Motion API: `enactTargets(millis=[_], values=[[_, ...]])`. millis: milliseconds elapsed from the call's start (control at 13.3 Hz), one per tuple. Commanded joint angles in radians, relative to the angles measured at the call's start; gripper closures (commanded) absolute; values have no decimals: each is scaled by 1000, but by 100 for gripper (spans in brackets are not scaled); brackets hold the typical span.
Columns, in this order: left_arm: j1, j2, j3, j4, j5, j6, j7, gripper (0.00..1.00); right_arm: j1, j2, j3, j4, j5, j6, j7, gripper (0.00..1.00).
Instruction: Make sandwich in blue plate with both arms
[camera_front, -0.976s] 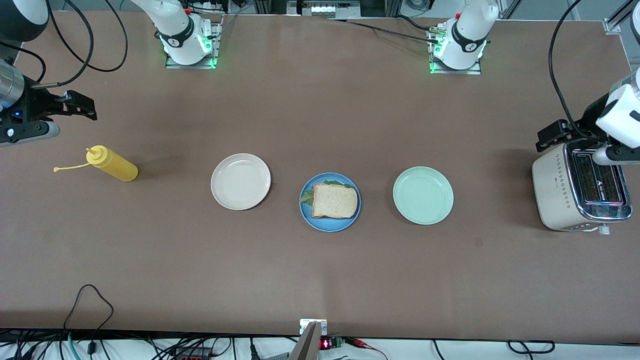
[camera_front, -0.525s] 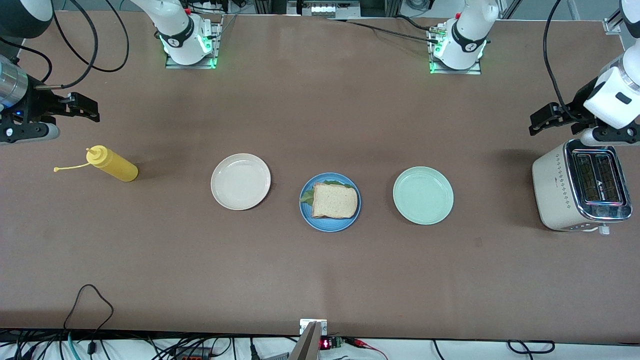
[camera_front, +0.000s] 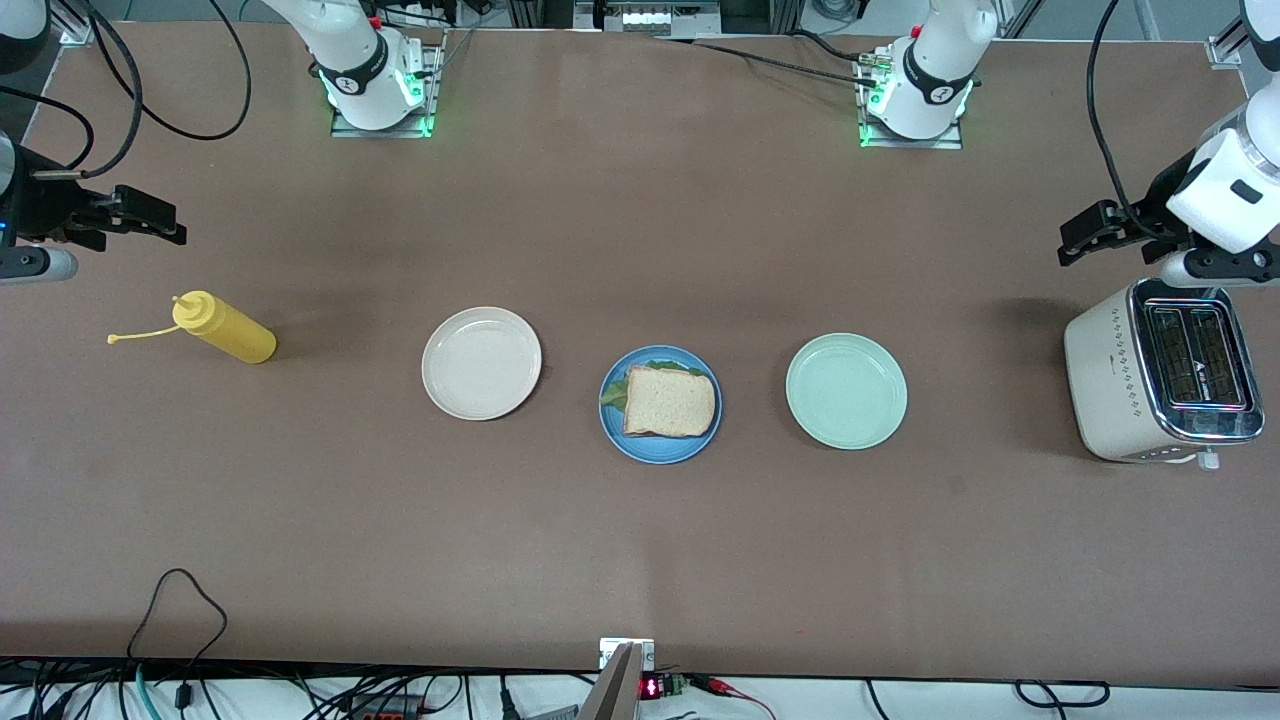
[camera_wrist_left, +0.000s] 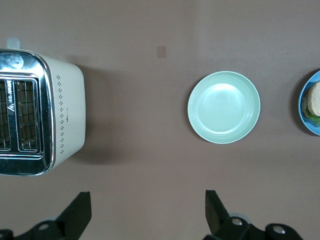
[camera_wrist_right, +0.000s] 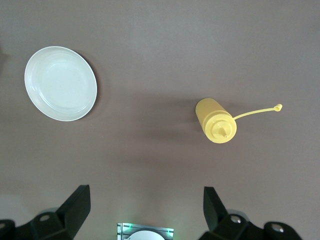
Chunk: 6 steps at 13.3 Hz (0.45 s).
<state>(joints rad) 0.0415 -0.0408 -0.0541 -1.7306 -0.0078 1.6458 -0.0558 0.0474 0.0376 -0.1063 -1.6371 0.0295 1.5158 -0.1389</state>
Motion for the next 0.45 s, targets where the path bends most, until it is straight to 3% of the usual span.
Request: enactTargets(millis=[0,375], values=[[1,-30,-1,-21,20,-7,14,0,-6,-12,7,2,6,-5,-2,0],[1,-28,-1,-20,20,-3,14,0,-6,-15,5,5,6,-11,-7,0]])
